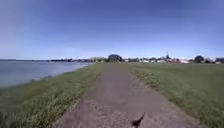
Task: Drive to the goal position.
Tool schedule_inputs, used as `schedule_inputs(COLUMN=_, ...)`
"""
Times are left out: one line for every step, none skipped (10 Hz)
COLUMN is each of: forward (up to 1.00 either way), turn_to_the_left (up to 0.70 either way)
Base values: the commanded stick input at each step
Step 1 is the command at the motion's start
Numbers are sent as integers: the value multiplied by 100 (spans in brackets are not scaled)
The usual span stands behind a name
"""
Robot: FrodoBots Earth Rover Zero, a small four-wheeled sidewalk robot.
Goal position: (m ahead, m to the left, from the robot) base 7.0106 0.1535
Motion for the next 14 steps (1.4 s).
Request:
schedule_inputs(forward=70, turn_to_the_left=0)
schedule_inputs(forward=70, turn_to_the_left=0)
schedule_inputs(forward=70, turn_to_the_left=0)
schedule_inputs(forward=70, turn_to_the_left=0)
schedule_inputs(forward=70, turn_to_the_left=0)
schedule_inputs(forward=70, turn_to_the_left=0)
schedule_inputs(forward=70, turn_to_the_left=0)
schedule_inputs(forward=70, turn_to_the_left=0)
schedule_inputs(forward=70, turn_to_the_left=0)
schedule_inputs(forward=70, turn_to_the_left=0)
schedule_inputs(forward=70, turn_to_the_left=0)
schedule_inputs(forward=70, turn_to_the_left=0)
schedule_inputs(forward=70, turn_to_the_left=0)
schedule_inputs(forward=70, turn_to_the_left=0)
